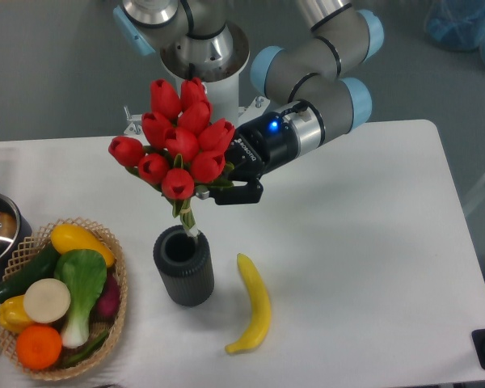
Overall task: Insert the flowers into the vase
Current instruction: 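Align the tulip stems above the vase opening and lower them in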
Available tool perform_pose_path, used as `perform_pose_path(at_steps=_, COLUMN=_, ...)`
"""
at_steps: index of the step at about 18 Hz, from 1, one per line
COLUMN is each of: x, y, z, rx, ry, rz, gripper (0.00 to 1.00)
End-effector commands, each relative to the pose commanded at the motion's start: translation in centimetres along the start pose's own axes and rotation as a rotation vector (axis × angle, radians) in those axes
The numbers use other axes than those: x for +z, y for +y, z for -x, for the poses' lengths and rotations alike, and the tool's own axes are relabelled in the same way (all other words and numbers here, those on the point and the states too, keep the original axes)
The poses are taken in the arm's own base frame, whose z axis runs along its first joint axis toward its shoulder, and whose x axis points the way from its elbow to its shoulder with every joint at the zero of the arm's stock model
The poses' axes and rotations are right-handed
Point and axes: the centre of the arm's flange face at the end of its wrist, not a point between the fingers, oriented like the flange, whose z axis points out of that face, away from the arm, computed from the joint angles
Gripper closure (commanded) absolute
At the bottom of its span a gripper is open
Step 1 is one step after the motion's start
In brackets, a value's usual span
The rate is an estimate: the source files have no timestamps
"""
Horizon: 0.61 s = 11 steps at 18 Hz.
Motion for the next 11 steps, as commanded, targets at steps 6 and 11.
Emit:
perform_pose_path(at_steps=6, x=0.2, y=1.5, z=0.5, rx=-0.016, ry=0.005, rz=-0.003, gripper=0.67)
perform_pose_path(at_steps=11, x=-0.1, y=3.0, z=1.2, rx=-0.037, ry=-0.001, rz=0.005, gripper=0.67)
